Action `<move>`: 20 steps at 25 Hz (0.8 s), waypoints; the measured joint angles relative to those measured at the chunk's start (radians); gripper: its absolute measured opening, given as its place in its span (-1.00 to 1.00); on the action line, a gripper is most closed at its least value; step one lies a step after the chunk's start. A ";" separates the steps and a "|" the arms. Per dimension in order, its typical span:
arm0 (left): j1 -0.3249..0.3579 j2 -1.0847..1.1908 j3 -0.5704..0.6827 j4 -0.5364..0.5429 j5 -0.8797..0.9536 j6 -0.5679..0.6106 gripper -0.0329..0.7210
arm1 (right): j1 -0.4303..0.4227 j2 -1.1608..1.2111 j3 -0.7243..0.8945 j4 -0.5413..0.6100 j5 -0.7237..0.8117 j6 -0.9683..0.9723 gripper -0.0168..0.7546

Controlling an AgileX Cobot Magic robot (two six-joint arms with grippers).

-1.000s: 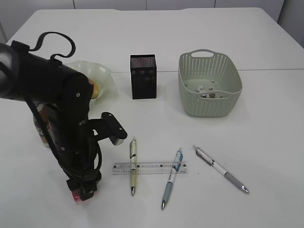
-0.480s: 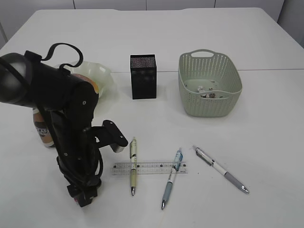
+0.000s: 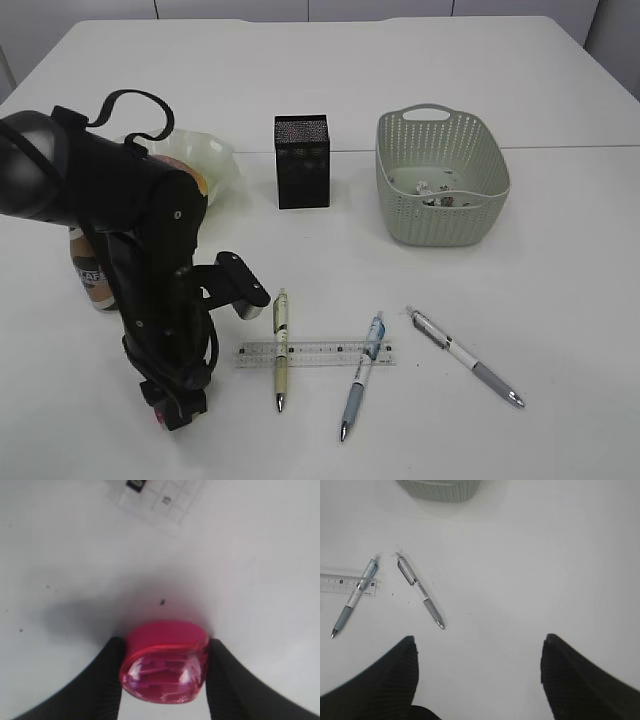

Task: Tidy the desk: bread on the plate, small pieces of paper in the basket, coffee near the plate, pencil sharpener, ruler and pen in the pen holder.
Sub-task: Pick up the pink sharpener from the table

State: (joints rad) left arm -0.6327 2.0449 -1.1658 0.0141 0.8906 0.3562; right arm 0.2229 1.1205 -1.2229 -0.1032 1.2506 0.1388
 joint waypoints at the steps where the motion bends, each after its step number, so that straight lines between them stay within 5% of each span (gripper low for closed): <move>1: 0.000 0.000 0.000 -0.014 0.002 0.000 -0.03 | 0.000 0.000 0.000 0.000 0.000 0.000 0.50; 20: 0.000 0.000 -0.172 -0.081 0.292 -0.240 -0.03 | 0.000 0.000 0.000 -0.001 0.000 0.000 0.50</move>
State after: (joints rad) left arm -0.6327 2.0449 -1.3382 -0.0665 1.1827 0.1159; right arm 0.2229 1.1205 -1.2229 -0.1044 1.2506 0.1388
